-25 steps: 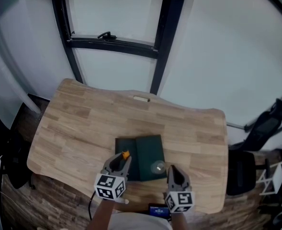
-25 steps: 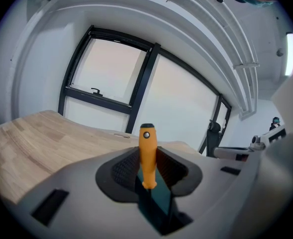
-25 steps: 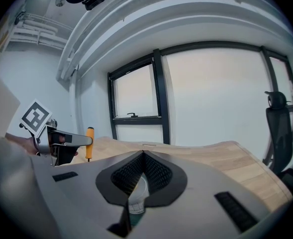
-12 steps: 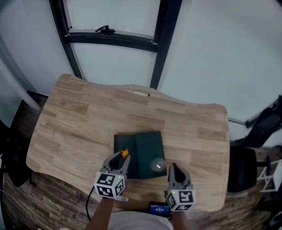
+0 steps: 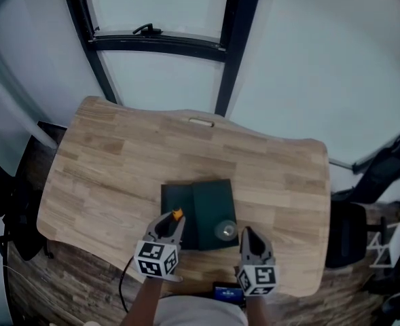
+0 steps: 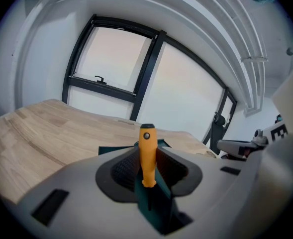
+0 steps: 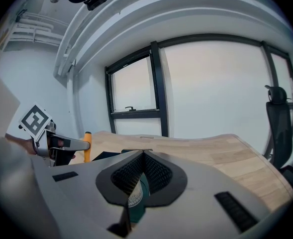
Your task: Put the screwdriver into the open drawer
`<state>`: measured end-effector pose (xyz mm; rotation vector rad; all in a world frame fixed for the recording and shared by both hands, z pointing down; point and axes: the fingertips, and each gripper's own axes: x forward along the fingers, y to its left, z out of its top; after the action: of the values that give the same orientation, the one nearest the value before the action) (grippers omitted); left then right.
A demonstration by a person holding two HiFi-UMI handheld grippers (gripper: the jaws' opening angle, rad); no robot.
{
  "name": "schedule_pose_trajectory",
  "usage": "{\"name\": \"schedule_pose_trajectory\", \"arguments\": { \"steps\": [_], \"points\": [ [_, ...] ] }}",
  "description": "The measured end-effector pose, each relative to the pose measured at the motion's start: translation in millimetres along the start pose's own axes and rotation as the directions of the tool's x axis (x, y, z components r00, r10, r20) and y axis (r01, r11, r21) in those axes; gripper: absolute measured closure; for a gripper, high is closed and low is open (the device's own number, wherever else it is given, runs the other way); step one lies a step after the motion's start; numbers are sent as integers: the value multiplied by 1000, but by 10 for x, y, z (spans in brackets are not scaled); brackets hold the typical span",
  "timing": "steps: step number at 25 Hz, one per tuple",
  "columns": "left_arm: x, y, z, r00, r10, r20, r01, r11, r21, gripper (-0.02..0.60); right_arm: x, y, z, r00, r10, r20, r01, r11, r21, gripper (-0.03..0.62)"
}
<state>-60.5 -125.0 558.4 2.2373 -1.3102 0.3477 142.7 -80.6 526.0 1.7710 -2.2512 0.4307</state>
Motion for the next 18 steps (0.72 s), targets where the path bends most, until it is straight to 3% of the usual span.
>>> {"name": "schedule_pose_trajectory", "arguments": {
  "steps": [18],
  "points": [
    [150, 22, -270, 997, 10, -72, -11, 1000, -16, 474, 56, -86, -105, 999, -2, -32, 2, 1000, -16, 597]
  ]
}}
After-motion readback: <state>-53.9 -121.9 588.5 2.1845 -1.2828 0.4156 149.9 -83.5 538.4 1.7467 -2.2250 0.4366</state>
